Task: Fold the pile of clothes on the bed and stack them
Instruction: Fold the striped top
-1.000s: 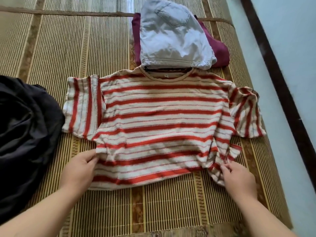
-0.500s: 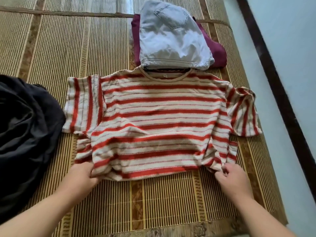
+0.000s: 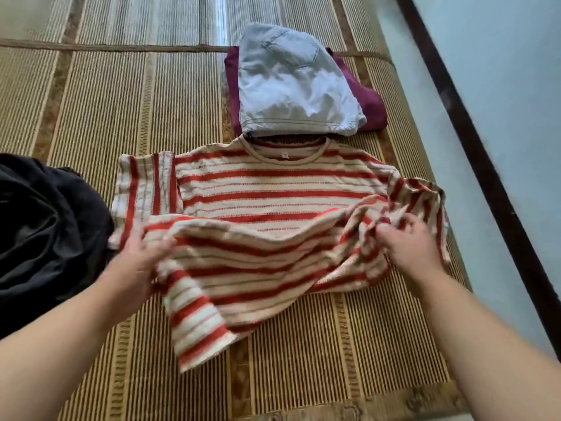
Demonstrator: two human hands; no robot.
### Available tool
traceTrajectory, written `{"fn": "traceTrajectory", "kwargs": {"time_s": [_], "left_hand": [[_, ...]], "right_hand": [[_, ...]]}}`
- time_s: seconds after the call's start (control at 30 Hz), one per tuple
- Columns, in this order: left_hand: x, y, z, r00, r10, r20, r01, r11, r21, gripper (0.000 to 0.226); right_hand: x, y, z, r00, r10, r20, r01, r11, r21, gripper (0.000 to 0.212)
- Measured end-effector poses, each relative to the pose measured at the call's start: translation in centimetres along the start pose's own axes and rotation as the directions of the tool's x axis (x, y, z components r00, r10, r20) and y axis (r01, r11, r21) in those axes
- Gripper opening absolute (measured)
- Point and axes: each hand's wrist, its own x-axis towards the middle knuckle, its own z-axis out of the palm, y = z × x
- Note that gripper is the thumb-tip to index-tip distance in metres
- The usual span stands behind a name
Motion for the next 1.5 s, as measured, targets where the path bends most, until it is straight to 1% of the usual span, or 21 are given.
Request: {"fn": "traceTrajectory", "kwargs": {"time_s": [0.07,0.1,0.17,0.2,0.27,0.37,0.43,0.53,0.63,0.7,0.73,0.87,0.97,1.07,1.1,1.17,1.27,1.33,1.37,1.47,1.5], "left_hand": [[-0.4,-2.0,1.1,0.990,-0.101,-0.095,0.121,0.963,0.242,0.087],[-0.6,-3.1,1.8,0.976,-0.142,-0.166,0.191,0.920,0.342,0.097],[-0.9,-5.4,3.1,0.941,-0.171,-0.293,0.293,0.846,0.445,0.101],[-1.1,-6.4,3.7,0.926,-0.190,-0.325,0.332,0.820,0.467,0.095],[-1.6,-8.1,4.9,0.915,-0.260,-0.307,0.384,0.791,0.476,0.062],[-2.2,-8.9,5.5,0.930,-0.233,-0.284,0.342,0.832,0.437,0.014],[-2.6,-8.7,5.3,0.933,-0.148,-0.329,0.273,0.887,0.374,0.005],[-3.2,-7.5,4.4,0.940,-0.147,-0.307,0.210,0.961,0.181,0.011],[-4.3,-6.3,3.3,0.955,-0.221,-0.199,0.240,0.968,0.073,0.017],[-5.1,-6.0,2.2,0.952,-0.278,-0.125,0.287,0.956,0.060,0.020],[-5.5,-6.0,1.6,0.945,-0.316,-0.090,0.321,0.946,0.054,0.022],[-8.1,-6.9,-1.7,0.880,-0.470,-0.074,0.475,0.872,0.120,0.038],[-9.7,-8.4,-5.0,0.806,-0.592,0.012,0.587,0.801,0.115,0.048],[-11.0,-9.6,-6.9,0.787,-0.614,0.064,0.565,0.758,0.326,0.058],[-11.7,-10.4,-7.1,0.798,-0.599,0.057,0.513,0.727,0.457,0.058],[-12.8,-13.2,-7.0,0.793,-0.609,-0.028,0.472,0.584,0.661,0.040],[-14.0,-17.8,-6.6,0.807,-0.557,-0.195,0.461,0.390,0.797,0.003],[-14.9,-19.5,-5.5,0.833,-0.496,-0.245,0.438,0.321,0.839,0.008],[-15.1,-19.9,-4.7,0.835,-0.483,-0.262,0.438,0.297,0.848,0.019],[-15.6,-20.0,-3.3,0.811,-0.432,-0.394,0.489,0.132,0.862,0.038],[-15.8,-19.9,-2.8,0.800,-0.391,-0.456,0.537,0.124,0.835,0.039]], "right_hand": [[0.0,2.2,2.2,0.992,0.077,0.105,-0.061,0.988,-0.145,0.063],[0.0,3.2,3.2,0.991,0.086,0.099,-0.055,0.958,-0.282,0.062],[0.0,4.5,4.6,0.997,0.081,0.003,-0.069,0.862,-0.503,0.073],[0.1,4.7,5.1,0.995,0.083,-0.051,-0.097,0.834,-0.543,0.080],[0.4,4.8,5.3,0.985,0.088,-0.151,-0.159,0.809,-0.565,0.080],[1.2,4.3,4.3,0.982,0.078,-0.170,-0.172,0.735,-0.656,0.046],[1.3,3.9,3.1,0.989,0.017,-0.144,-0.101,0.798,-0.594,0.031],[-0.6,3.1,1.2,0.979,-0.027,-0.201,-0.021,0.972,-0.232,0.020],[-3.5,2.9,-1.0,0.955,0.079,-0.285,-0.048,0.992,0.114,0.020],[-5.2,3.4,-2.8,0.939,0.156,-0.306,-0.094,0.974,0.208,0.015],[-5.7,3.8,-3.8,0.932,0.178,-0.314,-0.123,0.974,0.189,0.015],[-8.2,5.8,-8.7,0.894,0.181,-0.410,-0.252,0.960,-0.124,0.016],[-9.8,7.7,-11.8,0.888,0.231,-0.397,-0.330,0.922,-0.202,0.015],[-10.6,10.8,-13.6,0.886,0.250,-0.391,-0.367,0.893,-0.261,0.020],[-10.8,12.1,-13.8,0.883,0.255,-0.394,-0.376,0.887,-0.269,0.019],[-11.0,14.5,-14.0,0.891,0.269,-0.367,-0.389,0.868,-0.309,0.016],[-11.4,17.6,-13.8,0.892,0.303,-0.335,-0.421,0.828,-0.371,0.015],[-11.9,19.4,-13.7,0.900,0.301,-0.315,-0.419,0.798,-0.433,0.017],[-12.2,20.0,-13.8,0.905,0.305,-0.297,-0.418,0.765,-0.490,0.016],[-12.8,20.8,-13.4,0.907,0.343,-0.245,-0.418,0.646,-0.638,0.010],[-13.0,20.5,-12.9,0.903,0.354,-0.242,-0.421,0.620,-0.663,0.011]]}}
